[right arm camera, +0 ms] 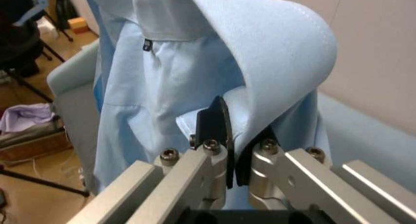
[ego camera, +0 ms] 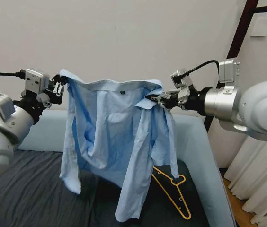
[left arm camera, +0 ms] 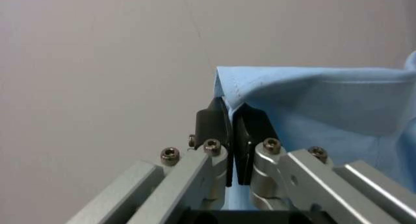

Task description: Pick up the clothes from the sofa and hang them on the clothes hanger.

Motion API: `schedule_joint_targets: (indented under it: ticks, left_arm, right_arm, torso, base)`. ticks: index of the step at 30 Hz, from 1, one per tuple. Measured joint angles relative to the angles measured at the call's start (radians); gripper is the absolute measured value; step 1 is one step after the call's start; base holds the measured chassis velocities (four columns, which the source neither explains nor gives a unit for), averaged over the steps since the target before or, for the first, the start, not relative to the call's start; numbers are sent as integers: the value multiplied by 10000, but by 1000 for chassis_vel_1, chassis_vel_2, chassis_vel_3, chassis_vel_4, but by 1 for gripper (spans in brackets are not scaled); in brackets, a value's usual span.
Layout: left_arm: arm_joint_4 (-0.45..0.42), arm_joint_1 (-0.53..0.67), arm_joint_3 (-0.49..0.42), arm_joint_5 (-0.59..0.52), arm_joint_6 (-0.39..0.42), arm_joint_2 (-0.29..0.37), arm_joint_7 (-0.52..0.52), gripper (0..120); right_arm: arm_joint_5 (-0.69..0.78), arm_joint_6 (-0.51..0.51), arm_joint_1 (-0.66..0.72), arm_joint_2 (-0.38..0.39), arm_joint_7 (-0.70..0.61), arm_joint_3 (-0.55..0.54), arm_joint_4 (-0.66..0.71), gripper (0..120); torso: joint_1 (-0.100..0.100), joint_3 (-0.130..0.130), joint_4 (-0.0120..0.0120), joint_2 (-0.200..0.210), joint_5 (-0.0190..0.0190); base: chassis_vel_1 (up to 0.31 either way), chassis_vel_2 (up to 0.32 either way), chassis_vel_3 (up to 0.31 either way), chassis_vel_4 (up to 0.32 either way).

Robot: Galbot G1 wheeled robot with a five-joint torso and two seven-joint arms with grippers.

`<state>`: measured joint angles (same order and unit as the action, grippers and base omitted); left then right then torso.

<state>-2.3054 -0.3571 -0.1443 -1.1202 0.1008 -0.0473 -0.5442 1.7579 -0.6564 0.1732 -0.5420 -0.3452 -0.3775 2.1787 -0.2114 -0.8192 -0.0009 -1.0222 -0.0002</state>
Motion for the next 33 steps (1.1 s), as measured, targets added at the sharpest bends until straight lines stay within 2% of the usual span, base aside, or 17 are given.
schedule_joint_targets:
  ticks: [1, 2, 4, 5, 7, 10, 11, 12, 16, 17, 20, 22, 24, 26, 33]
  left_arm:
    - [0, 0, 0, 0, 0, 0, 0, 0]
    - [179, -340, 0, 209, 51, -262, -84, 0]
    - [935, -1349, -17, 889, 147, -1268, -239, 0]
    - [935, -1349, -17, 889, 147, -1268, -239, 0]
    - [1842, -2167, -155, 1441, 155, -2299, -337, 0]
    - [2941, -2984, -444, 1860, 56, -3591, -468, 0]
    - [2941, -2984, -444, 1860, 56, -3591, -468, 0]
    - [3200, -3152, -502, 1955, 30, -3898, -492, 0]
    - [5112, -4170, -713, 2756, -394, -5928, -520, 0]
    - [5112, -4170, -713, 2756, -394, -5928, -520, 0]
    - [6352, -4641, -809, 3350, -743, -7209, -375, 0]
    - [6607, -4699, -807, 3482, -818, -7444, -371, 0]
    - [7302, -4786, -777, 3775, -975, -8106, -370, 0]
    - [7833, -4740, -726, 3952, -1102, -8475, -310, 0]
    - [8351, -4459, -790, 3972, -1173, -8768, -208, 0]
  right_arm:
    - [0, 0, 0, 0, 0, 0, 0, 0]
    - [-270, 20, -394, -58, 40, 87, -10, 0]
    - [-1142, 51, -1590, -336, 257, 215, -253, 0]
    - [-1142, 51, -1590, -336, 257, 215, -253, 0]
    - [-2039, 85, -2951, -896, 325, 242, -738, 0]
    - [-3257, 139, -4343, -1658, 631, 117, -1510, 0]
    - [-3257, 139, -4343, -1658, 631, 117, -1510, 0]
    - [-3609, 149, -4681, -1871, 763, 54, -1742, 0]
    - [-5474, 349, -6216, -3206, 1460, -208, -3419, 0]
    - [-5474, 349, -6216, -3206, 1460, -208, -3419, 0]
    - [-6518, 650, -6756, -4185, 1877, -648, -4780, 0]
    - [-6681, 722, -6820, -4363, 1951, -706, -5024, 0]
    - [-7172, 968, -6939, -4988, 2211, -829, -5959, 0]
    - [-7467, 1103, -6926, -5346, 2430, -873, -6676, 0]
    - [-8036, 1417, -6814, -5482, 2911, -929, -7599, 0]
  torso:
    - [0, 0, 0, 0, 0]
    - [0, -1, -1, 1, -3]
    - [-5, -5, -6, 3, -13]
    - [-5, -5, -6, 3, -13]
    - [-7, -7, -7, 5, -2]
    - [-7, -6, -2, 5, -7]
    - [-7, -6, -2, 5, -7]
    - [-8, -6, -2, 5, -3]
    - [-6, -5, -4, 5, -4]
    - [-6, -5, -4, 5, -4]
    - [-6, -5, -2, 5, -8]
    - [-6, -5, -2, 5, -6]
    - [-4, -4, -1, 5, -6]
    - [-4, -4, 0, 5, -2]
    - [-4, -4, -5, 5, -3]
  base:
    - [0, 0, 0, 0]
    - [0, 0, 0, 0]
    - [0, 0, 0, 0]
    - [0, 0, 0, 0]
    - [0, 0, 0, 0]
    - [0, 0, 0, 0]
    - [0, 0, 0, 0]
    - [0, 0, 0, 0]
    - [0, 0, 0, 0]
    - [0, 0, 0, 0]
    - [0, 0, 0, 0]
    - [0, 0, 0, 0]
    - [0, 0, 0, 0]
    - [0, 0, 0, 0]
    - [0, 0, 0, 0]
